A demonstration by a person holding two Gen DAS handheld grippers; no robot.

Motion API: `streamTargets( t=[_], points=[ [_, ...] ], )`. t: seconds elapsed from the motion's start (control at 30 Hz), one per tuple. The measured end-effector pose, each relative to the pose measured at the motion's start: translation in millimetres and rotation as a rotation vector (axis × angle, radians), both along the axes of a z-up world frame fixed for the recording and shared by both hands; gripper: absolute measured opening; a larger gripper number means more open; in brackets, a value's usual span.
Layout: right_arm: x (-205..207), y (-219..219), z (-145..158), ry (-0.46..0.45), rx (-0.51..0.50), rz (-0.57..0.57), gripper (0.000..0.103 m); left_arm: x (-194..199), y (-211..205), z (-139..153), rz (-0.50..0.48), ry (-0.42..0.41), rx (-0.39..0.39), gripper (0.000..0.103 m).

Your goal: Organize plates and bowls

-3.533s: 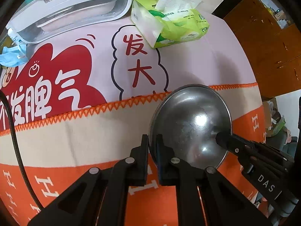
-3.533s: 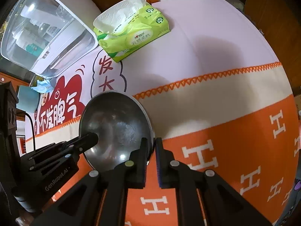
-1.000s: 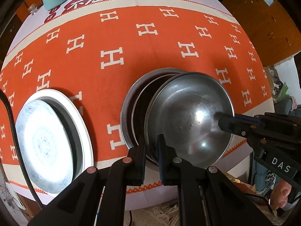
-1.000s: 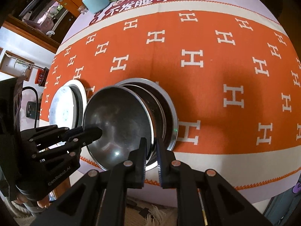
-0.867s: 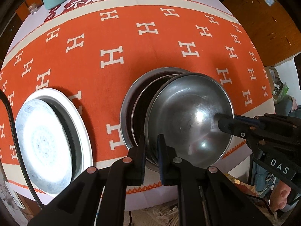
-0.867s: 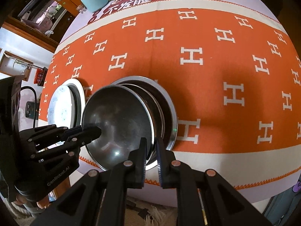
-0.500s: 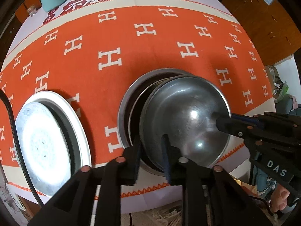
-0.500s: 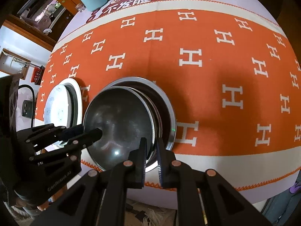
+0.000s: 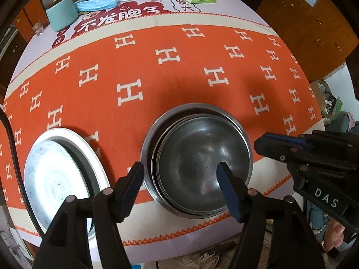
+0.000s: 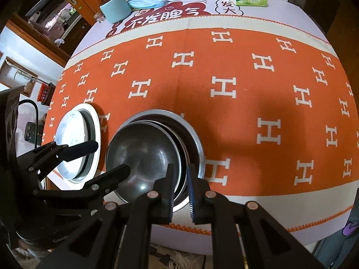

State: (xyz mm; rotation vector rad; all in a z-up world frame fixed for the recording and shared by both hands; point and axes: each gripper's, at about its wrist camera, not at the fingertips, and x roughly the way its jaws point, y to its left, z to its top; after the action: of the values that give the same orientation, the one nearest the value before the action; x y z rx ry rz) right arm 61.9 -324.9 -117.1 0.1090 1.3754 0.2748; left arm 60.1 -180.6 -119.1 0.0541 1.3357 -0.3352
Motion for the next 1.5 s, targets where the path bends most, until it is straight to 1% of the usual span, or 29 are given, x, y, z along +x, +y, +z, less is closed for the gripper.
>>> streamTargets(
  t=[0.07, 0.13, 0.2, 0.23, 0.3, 0.43, 0.5, 0.53, 0.6, 0.63, 0.67, 0.77, 0.93, 1.07, 1.2, 1.4, 1.5],
  points=[
    [0.3, -0.3, 0.4, 0.001, 0.008, 0.003, 0.011, 0.9, 0.9, 1.4, 0.001, -0.003, -0.008, 0.068],
    [1.0, -1.0, 1.0, 0.000, 0.024, 0.007, 0.013, 1.5, 2.1, 4.0, 0.006, -0.009, -0.017, 0.071],
    [1.2, -2.5, 2.4, -0.005, 0.038, 0.004, 0.020, 1.9, 4.1, 7.5, 0.014, -0.024, -0.028, 0.077],
    [1.4, -3.7, 3.6, -0.011, 0.047, 0.002, 0.028, 1.9, 5.1, 9.8, 0.018, -0.034, -0.031, 0.077],
    [1.2, -5.5, 7.3, -0.028, 0.059, 0.000, 0.031, 2.6, 7.3, 14.8, 0.023, -0.051, -0.039, 0.079],
    [1.1, -6.5, 13.7, -0.057, 0.063, 0.005, 0.032, 3.2, 13.8, 24.4, 0.038, -0.082, -0.066, 0.082],
    [0.8, -7.3, 16.5, -0.071, 0.065, 0.006, 0.036, 3.1, 17.5, 29.9, 0.055, -0.108, -0.073, 0.085],
    [0.3, -7.6, 18.2, -0.079, 0.068, 0.007, 0.039, 3.0, 18.4, 31.4, 0.063, -0.115, -0.072, 0.087],
    [-1.2, -8.0, 21.6, -0.097, 0.071, 0.009, 0.042, 4.4, 22.2, 32.9, 0.083, -0.116, -0.078, 0.098],
    [-1.4, -8.1, 23.3, -0.106, 0.071, 0.013, 0.043, 4.4, 24.4, 33.6, 0.091, -0.115, -0.084, 0.101],
    [-2.1, -8.4, 24.4, -0.113, 0.071, 0.016, 0.045, 4.2, 26.4, 34.3, 0.100, -0.121, -0.092, 0.102],
    [-3.9, -8.0, 26.7, -0.134, 0.053, 0.021, 0.049, 3.9, 31.1, 34.5, 0.116, -0.144, -0.091, 0.102],
    [-5.6, -9.2, 21.8, -0.132, 0.043, 0.026, 0.049, 2.5, 33.9, 23.7, 0.120, -0.141, -0.076, 0.102],
    [-6.3, -8.2, 11.5, -0.128, -0.001, 0.035, 0.049, 0.2, 33.0, 10.1, 0.112, -0.126, -0.070, 0.102],
    [-7.1, -8.0, -2.0, -0.100, -0.019, 0.038, 0.049, -0.6, 33.1, -3.7, 0.109, -0.090, -0.089, 0.102],
    [-5.8, -9.2, -17.8, -0.063, -0.018, 0.039, 0.049, 0.0, 34.2, -23.6, 0.114, -0.023, -0.093, 0.102],
    [-4.8, -11.1, -24.5, -0.042, -0.004, 0.033, 0.049, 0.8, 36.7, -32.4, 0.121, 0.016, -0.124, 0.102]
  ],
)
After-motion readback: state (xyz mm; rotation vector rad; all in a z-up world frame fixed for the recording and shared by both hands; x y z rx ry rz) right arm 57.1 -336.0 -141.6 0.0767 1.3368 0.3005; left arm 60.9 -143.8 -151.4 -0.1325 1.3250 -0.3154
